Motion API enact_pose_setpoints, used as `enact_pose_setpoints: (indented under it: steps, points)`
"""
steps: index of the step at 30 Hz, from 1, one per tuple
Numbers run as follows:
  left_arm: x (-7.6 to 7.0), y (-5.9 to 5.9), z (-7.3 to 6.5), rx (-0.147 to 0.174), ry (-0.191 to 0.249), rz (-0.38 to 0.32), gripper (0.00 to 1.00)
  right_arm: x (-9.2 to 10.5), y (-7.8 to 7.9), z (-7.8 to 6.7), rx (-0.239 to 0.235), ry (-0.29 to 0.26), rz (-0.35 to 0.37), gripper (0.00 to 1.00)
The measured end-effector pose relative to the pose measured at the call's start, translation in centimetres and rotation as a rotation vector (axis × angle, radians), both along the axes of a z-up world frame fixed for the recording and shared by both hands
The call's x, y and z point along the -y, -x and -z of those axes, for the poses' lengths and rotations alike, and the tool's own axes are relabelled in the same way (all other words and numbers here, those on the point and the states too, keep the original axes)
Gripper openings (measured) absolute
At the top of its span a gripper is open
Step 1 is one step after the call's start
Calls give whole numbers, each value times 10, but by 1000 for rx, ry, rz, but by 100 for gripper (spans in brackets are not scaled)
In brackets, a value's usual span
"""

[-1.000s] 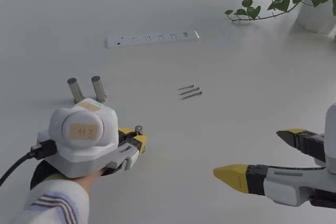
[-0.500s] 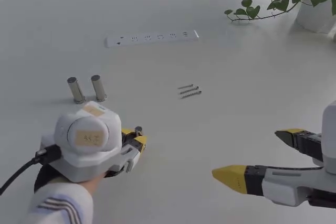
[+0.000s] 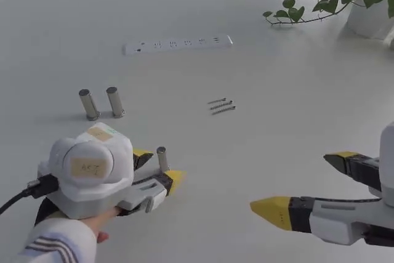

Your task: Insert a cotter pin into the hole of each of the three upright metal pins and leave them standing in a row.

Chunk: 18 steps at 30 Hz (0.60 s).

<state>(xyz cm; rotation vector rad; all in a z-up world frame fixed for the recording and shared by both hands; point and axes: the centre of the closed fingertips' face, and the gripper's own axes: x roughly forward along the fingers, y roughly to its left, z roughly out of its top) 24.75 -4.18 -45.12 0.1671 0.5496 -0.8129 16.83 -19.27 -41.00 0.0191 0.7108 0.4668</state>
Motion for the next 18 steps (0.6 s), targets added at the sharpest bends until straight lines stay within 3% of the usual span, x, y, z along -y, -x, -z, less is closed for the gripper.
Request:
enact_pose_setpoints:
  steps: [5, 9, 13, 18]
  points:
    - [-3, 1, -12, 16, 39, 28, 60, -2, 0, -1, 1, 5, -10, 96]
    - [-9, 7, -13, -26, 64, 45, 81, -3, 0, -2, 2, 7, -15, 96]
    - [-14, 16, -18, -15, 84, 70, 85, -3, 0, -2, -3, 11, -20, 96]
    - [-21, 31, -23, -45, 112, 93, 98, -2, 1, -1, -8, 14, -26, 96]
